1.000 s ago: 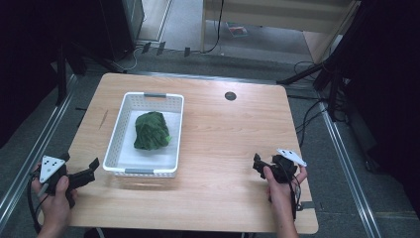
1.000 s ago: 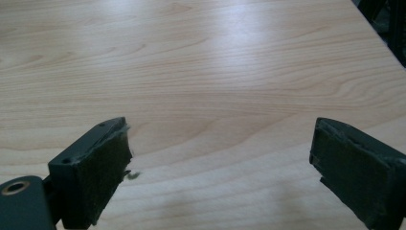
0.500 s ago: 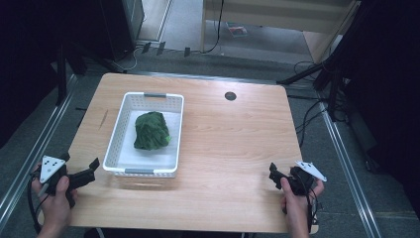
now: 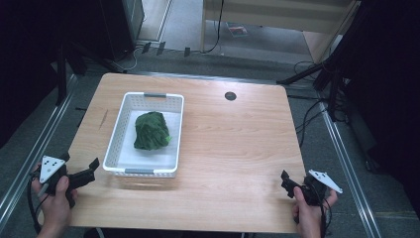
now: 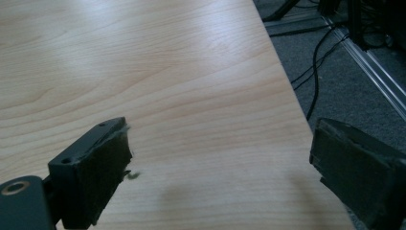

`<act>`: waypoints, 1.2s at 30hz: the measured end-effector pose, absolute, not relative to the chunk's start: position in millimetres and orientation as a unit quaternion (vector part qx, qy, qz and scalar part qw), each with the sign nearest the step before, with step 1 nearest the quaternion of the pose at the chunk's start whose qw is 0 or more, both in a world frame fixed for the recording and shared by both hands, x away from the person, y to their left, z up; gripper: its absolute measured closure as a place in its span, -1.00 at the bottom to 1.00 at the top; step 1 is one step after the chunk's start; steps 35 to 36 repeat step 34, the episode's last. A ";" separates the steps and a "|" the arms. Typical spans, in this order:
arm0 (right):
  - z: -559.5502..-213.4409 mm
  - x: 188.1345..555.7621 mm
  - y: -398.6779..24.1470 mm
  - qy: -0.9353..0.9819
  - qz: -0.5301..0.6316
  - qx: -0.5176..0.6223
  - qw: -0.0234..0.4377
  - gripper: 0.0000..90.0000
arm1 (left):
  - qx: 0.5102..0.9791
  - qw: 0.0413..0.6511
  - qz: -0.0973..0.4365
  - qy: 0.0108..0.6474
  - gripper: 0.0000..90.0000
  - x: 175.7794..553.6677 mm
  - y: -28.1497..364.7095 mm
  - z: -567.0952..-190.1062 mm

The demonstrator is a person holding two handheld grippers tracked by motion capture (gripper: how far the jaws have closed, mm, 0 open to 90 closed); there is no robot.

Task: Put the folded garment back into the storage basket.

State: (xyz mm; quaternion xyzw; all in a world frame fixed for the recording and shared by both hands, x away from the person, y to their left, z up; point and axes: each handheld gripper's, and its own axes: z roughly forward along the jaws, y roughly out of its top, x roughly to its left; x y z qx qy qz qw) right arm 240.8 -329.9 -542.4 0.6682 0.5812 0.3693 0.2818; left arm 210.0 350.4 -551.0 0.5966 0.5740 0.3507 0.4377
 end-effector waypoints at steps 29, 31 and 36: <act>-548.1 242.3 -322.6 0.592 0.351 0.663 0.297 -0.71 | 0.600 0.434 0.348 0.576 -1.00 211.8 349.5 -551.1; -548.0 242.1 -322.8 0.591 0.351 0.662 0.298 -0.71 | 0.600 0.433 0.348 0.576 -1.00 211.8 349.5 -551.0; -547.9 242.0 -322.4 0.592 0.353 0.659 0.299 -0.71 | 0.600 0.432 0.349 0.576 -1.00 211.8 349.4 -551.0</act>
